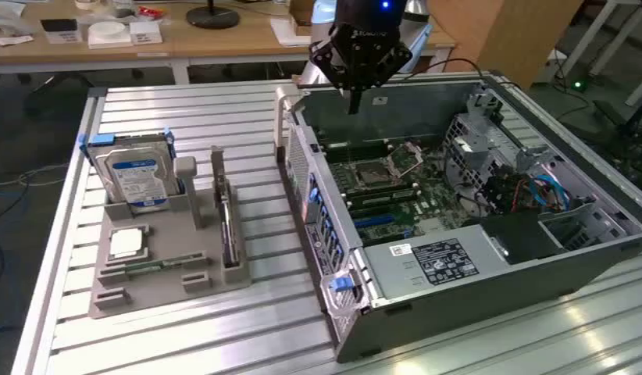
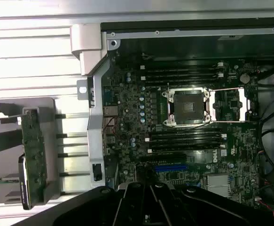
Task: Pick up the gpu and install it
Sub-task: 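Reach for the gpu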
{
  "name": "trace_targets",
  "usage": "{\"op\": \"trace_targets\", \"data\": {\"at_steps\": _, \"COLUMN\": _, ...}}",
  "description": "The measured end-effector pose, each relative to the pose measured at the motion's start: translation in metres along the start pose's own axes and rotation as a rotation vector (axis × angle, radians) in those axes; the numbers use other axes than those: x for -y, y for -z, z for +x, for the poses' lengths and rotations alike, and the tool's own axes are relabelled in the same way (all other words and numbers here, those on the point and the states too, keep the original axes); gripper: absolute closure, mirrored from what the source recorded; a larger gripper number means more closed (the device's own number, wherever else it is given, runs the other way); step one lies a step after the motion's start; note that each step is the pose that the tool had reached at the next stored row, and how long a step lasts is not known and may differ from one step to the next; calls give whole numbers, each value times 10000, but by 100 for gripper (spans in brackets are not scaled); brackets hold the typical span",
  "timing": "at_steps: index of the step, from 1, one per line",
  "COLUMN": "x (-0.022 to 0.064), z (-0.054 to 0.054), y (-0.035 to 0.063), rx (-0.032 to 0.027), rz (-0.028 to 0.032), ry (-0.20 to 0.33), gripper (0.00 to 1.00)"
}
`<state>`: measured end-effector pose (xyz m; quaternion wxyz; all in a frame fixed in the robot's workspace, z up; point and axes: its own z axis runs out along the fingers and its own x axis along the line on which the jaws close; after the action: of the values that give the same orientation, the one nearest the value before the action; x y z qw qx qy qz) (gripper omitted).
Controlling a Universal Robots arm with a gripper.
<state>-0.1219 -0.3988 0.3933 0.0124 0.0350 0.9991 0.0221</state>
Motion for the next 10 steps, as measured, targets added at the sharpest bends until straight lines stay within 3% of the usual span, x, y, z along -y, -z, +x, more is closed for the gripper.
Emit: {"op": "trace_targets", "data": {"at_steps": 10, "x": 6, "z": 89, "y": 2, "rx": -1, "rz": -1, "ry": 25, "gripper": 89}}
